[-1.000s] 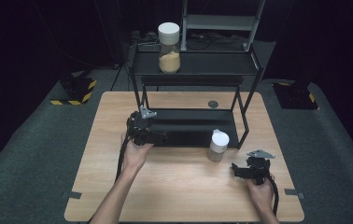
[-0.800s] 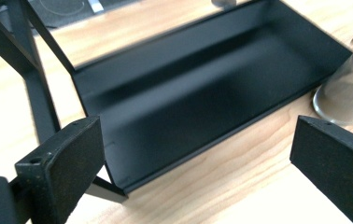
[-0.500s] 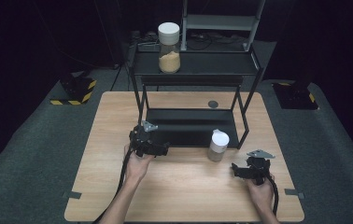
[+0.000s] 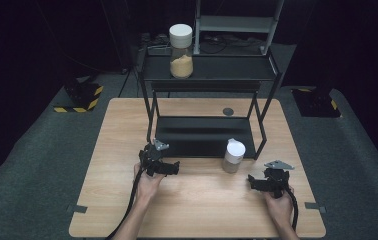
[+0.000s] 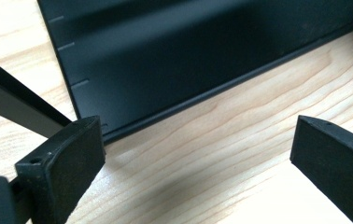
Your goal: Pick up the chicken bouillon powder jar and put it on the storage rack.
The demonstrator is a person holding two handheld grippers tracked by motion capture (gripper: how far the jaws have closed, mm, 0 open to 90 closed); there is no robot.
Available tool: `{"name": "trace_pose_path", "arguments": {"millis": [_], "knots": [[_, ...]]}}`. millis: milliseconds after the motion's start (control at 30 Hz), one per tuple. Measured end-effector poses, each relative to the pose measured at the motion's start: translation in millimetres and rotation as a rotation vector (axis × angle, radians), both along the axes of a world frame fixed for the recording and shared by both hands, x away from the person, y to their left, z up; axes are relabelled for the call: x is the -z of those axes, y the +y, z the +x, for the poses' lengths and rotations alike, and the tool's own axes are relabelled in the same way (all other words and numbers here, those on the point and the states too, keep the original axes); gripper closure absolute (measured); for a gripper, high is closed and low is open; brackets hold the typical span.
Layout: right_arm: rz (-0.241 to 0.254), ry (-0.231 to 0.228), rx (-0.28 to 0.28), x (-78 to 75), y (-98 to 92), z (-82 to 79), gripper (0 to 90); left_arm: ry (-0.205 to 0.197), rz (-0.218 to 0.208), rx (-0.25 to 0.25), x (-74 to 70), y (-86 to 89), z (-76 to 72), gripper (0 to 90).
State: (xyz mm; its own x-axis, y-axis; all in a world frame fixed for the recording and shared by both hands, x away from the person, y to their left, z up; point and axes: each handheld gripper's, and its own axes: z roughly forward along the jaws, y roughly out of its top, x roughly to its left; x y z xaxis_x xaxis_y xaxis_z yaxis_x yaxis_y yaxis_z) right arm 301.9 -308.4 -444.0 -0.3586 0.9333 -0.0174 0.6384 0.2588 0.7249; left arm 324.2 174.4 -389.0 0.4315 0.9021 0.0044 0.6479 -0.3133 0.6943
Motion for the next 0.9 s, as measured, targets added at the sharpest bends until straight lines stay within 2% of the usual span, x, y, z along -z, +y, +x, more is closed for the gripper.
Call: {"name": "trace_pose_path", "arguments": {"millis": [33,167,400,500,667,767,900], "knots": [[0.0,0.0,0.0,0.0,0.0,0.0,3.4,-0.004,0.013,0.005,2.7,-1.9,-0.8,3.6],[0.0,0.0,0.001,0.0,0.2,0.0,3.4,0.001,0.022,0.01,11.1,-7.1,-1.9,4.0],[0.0,0.0,0.001,0.0,0.2,0.0,3.4,0.027,0.012,0.009,24.2,-11.2,2.5,4.0],[-0.001,0.0,0.002,0.0,0.7,0.1,3.4,0.035,0.001,-0.008,33.8,-12.0,4.2,4.1],[0.0,0.0,0.002,0.0,0.6,0.1,3.4,0.048,0.007,-0.021,41.4,-15.9,5.9,4.1],[0.0,0.0,0.002,0.0,0.6,0.1,3.4,0.043,0.017,-0.02,44.9,-18.2,4.7,4.1],[0.0,0.0,0.002,0.0,0.6,0.2,3.4,0.021,0.006,-0.025,49.0,-16.9,0.7,3.7]]}}
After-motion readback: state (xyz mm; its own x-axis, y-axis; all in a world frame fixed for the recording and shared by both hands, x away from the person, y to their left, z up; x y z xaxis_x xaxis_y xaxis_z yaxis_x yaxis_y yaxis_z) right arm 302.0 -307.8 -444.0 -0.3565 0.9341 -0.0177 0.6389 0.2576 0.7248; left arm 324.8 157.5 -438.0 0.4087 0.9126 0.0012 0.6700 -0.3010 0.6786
